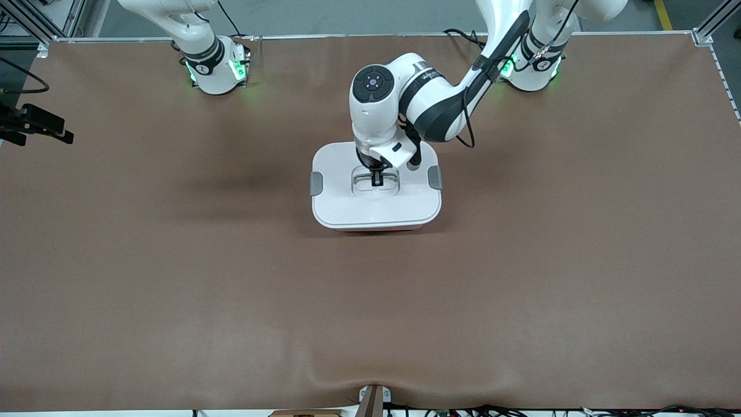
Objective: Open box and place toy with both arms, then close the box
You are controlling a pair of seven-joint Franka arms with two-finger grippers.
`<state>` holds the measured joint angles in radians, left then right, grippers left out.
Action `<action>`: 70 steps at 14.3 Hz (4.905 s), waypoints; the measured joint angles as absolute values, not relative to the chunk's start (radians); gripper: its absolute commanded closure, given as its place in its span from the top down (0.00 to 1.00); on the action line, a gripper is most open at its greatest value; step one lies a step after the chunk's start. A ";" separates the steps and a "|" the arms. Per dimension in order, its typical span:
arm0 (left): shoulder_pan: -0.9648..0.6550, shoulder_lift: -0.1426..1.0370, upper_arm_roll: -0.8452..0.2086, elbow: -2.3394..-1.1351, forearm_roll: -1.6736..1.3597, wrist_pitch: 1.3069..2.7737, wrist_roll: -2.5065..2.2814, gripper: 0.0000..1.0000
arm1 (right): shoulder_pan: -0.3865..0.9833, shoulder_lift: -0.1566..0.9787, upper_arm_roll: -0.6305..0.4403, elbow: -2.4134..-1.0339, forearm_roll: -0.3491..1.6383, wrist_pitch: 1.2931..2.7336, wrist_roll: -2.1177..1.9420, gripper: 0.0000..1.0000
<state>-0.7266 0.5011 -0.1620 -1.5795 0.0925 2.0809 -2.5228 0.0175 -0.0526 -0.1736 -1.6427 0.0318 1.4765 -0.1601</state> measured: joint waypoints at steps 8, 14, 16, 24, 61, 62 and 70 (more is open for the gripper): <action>-0.728 0.501 -0.162 -1.583 0.095 2.081 -2.522 0.00 | 0.017 -0.053 -0.174 -1.643 0.032 1.477 -0.167 1.00; -0.729 0.501 -0.162 -1.582 0.101 2.081 -2.522 0.85 | 0.014 -0.053 -0.174 -1.643 0.032 1.477 -0.170 1.00; -0.728 0.501 -0.161 -1.577 0.101 2.081 -2.522 1.00 | 0.013 -0.053 -0.174 -1.643 0.032 1.477 -0.172 1.00; -0.720 0.478 -0.144 -1.517 0.102 2.076 -2.480 1.00 | 0.009 -0.053 -0.174 -1.643 0.032 1.477 -0.184 1.00; -0.118 0.300 -0.180 -1.440 0.082 1.857 -1.204 1.00 | 0.009 -0.053 -0.171 -1.643 0.032 1.480 -0.188 1.00; -0.115 0.298 -0.181 -1.435 0.081 1.849 -1.186 1.00 | 0.009 -0.053 -0.168 -1.643 0.032 1.480 -0.189 1.00; -0.053 0.255 -0.181 -1.419 0.030 1.764 -0.981 1.00 | 0.051 -0.069 -0.151 -1.643 0.032 1.478 -0.190 1.00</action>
